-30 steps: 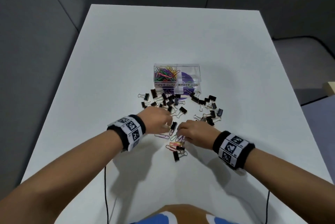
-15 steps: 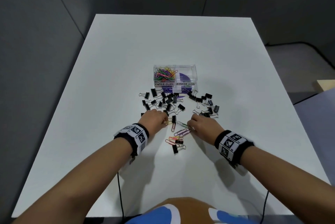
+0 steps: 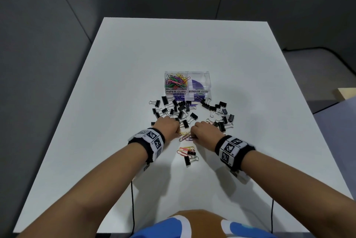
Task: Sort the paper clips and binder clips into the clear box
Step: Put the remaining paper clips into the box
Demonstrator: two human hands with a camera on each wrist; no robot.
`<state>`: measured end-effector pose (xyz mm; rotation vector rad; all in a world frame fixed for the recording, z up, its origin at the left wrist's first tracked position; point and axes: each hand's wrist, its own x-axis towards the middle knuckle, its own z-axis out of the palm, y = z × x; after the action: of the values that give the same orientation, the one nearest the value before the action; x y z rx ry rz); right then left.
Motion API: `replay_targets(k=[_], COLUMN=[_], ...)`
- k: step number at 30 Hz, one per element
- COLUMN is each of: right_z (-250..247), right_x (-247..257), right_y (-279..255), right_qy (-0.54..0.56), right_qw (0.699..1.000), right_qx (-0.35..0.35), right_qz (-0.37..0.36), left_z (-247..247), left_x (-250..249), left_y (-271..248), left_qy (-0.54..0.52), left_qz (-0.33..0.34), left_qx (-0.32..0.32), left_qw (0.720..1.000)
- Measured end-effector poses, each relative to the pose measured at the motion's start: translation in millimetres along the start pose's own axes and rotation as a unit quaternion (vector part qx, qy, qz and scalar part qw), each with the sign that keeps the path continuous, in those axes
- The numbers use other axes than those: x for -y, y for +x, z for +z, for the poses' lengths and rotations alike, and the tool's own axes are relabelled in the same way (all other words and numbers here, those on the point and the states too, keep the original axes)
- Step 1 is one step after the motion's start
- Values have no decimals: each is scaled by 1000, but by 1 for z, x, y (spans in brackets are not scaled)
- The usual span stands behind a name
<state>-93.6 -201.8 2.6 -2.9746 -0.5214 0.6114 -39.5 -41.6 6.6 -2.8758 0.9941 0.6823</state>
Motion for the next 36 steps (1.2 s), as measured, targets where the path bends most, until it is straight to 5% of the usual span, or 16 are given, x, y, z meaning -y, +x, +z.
replay_targets(k=[10, 20, 27, 36], right_z=[-5, -24, -16, -4], right_x=[-13, -18, -7, 12], right_y=[-3, -20, -28, -39], right_qy=[28, 155, 108, 23], right_qw=[1000, 986, 992, 998], right_qx=[-3, 36, 11, 38], right_qz=[5, 52, 59, -38], left_z=[-1, 8, 11, 11], left_x=[-4, -16, -23, -19], left_y=[1, 3, 2, -5], left_qy=[-81, -135, -67, -42], left_qz=[55, 1, -16, 26], left_qx=[11, 22, 25, 42], left_qw=[995, 991, 997, 998])
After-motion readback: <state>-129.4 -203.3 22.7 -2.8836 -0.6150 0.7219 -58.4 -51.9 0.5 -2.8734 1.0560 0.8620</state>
